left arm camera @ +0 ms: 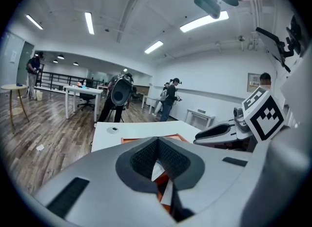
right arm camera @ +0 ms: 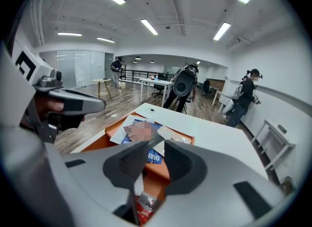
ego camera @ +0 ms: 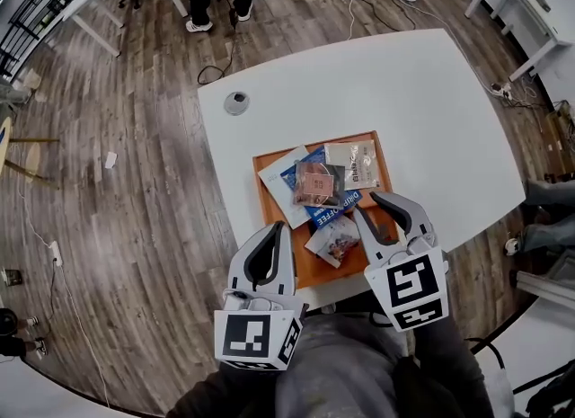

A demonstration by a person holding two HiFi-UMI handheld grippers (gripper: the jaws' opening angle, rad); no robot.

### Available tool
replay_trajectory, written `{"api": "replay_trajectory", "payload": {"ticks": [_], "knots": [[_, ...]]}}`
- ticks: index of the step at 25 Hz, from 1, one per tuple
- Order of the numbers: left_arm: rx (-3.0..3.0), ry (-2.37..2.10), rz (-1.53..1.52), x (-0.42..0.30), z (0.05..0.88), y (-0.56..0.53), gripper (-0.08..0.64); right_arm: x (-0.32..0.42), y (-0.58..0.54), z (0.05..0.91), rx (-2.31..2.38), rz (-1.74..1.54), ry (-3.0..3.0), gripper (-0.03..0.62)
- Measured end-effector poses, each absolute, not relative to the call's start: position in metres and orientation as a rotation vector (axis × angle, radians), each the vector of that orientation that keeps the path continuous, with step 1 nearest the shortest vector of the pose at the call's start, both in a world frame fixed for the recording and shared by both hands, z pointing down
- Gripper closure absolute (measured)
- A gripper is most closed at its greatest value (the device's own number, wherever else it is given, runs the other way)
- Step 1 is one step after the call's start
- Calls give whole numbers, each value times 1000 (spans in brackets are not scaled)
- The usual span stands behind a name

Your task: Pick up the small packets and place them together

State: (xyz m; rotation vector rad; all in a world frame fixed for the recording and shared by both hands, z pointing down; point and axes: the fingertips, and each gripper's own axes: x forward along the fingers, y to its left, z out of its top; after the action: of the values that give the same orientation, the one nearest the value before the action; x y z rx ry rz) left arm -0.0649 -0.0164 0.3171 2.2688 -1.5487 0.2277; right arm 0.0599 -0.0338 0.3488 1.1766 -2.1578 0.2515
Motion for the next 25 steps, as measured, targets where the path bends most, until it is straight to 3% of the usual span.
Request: {"api": "replay_trajectory", "payload": {"ticks": [25], "knots": [[2270,-1510,298,-82,338,-2,565,26,12,422,928,426,-2095,488]]}}
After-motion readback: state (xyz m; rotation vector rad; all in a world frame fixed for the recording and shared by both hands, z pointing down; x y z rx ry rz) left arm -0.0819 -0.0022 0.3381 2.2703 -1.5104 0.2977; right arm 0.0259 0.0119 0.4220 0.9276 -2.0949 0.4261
